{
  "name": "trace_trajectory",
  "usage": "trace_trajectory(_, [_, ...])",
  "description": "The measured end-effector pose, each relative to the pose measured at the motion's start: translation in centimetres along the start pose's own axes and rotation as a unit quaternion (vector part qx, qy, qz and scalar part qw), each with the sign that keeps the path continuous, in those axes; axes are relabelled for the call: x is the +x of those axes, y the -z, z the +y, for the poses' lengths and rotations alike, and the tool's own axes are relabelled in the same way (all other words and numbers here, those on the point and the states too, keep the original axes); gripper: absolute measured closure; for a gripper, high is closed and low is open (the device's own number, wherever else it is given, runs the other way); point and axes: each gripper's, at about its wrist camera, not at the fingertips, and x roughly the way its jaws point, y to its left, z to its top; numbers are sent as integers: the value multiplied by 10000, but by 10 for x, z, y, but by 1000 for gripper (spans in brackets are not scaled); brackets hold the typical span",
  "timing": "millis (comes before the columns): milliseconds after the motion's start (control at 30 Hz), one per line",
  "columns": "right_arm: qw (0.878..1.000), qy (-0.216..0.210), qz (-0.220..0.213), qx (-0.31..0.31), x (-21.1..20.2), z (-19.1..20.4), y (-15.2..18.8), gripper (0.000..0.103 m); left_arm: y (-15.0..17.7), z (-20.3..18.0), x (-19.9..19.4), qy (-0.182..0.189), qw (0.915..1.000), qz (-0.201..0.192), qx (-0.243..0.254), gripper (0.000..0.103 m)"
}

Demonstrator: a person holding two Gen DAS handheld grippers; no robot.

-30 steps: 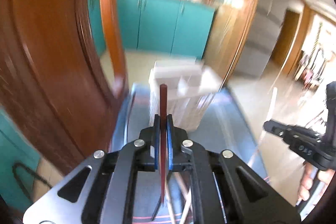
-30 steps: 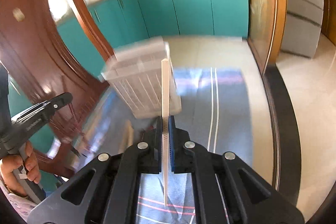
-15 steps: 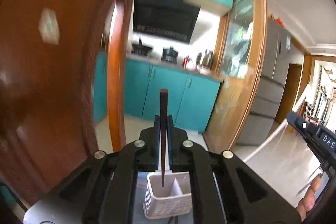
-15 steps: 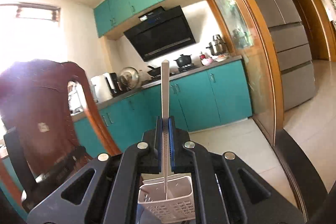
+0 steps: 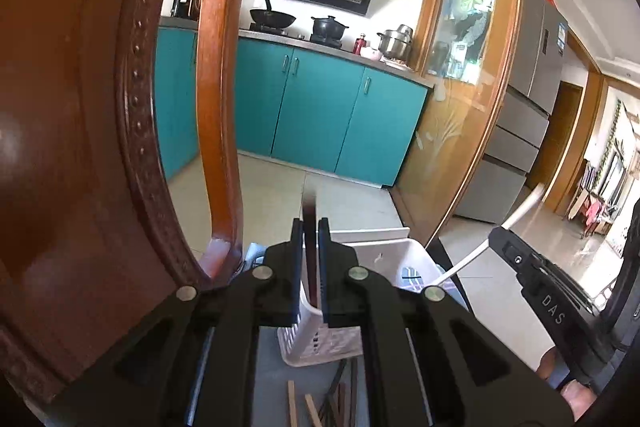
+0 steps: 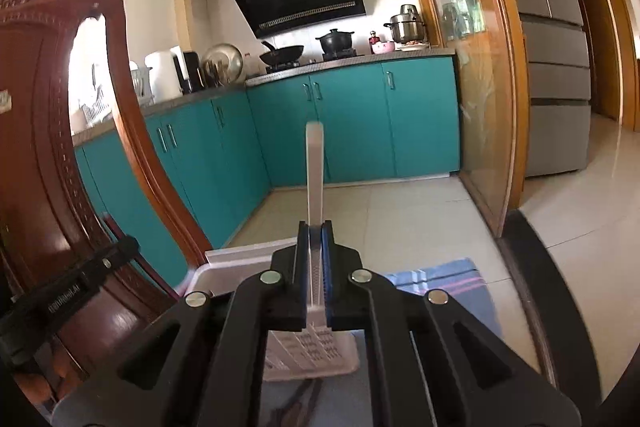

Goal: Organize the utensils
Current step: 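Lift both chopsticks into the white holder and open both tools, then move both open tools back down to the remaining chopsticks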

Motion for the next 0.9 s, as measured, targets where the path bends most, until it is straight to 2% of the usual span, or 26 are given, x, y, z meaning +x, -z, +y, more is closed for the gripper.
trace_trajectory(33, [10000,45,-12,-32,-5,-1,1,81,1,-1,-7,16,10000,-55,66,91])
trace_trajectory(67, [10000,59,-29,-53,-14,-2,3,71,2,-2,-12,26,9999,-104,129,85])
trace_trajectory(100, [10000,50,-51,-42,-23,-4,3,67,6,-1,-21,12,9997,-148,175,76])
trace_trajectory(167, [9999,-59,-80,73,-44,-12,9,61,13,-1,-36,-67,9991,-299,295,68])
trace_trajectory(233, [9996,-164,6,210,-56,-19,18,57,22,0,-53,-164,9984,-370,404,65])
trace_trajectory(300, [9973,-86,682,244,-49,-22,37,57,37,-1,-62,-437,9964,-374,624,64])
trace_trajectory(333, [9921,-168,1208,284,-39,-24,49,57,46,-3,-62,-637,9943,-309,794,64])
trace_trajectory(367, [9792,-474,1909,506,-23,-29,70,57,52,-4,-61,-738,9930,-248,886,64])
trace_trajectory(400, [9658,-639,2398,750,-10,-34,86,57,57,-4,-61,-799,9921,-192,944,64])
trace_trajectory(433, [9443,-732,3031,1057,5,-38,109,57,60,-6,-60,-818,9917,-145,978,64])
trace_trajectory(500, [9232,-694,3595,1165,21,-36,133,57,64,-12,-58,-817,9907,-113,1085,64])
trace_trajectory(533, [9177,-676,3744,1141,27,-33,143,57,64,-14,-59,-837,9898,-133,1147,64])
trace_trajectory(667, [9139,-851,3796,1161,35,-26,150,57,66,-24,-58,-896,9869,-190,1331,60])
trace_trajectory(767, [9056,-917,3921,1330,43,-23,158,58,68,-29,-55,-877,9858,-143,1425,59])
trace_trajectory(800, [9022,-911,3982,1382,47,-22,161,61,69,-29,-55,-892,9852,-145,1459,59])
trace_trajectory(867, [8985,-879,4070,1390,54,-17,163,74,69,-31,-54,-911,9841,-149,1517,58])
trace_trajectory(900, [8975,-869,4092,1394,56,-15,165,77,69,-31,-54,-915,9839,-152,1529,57])
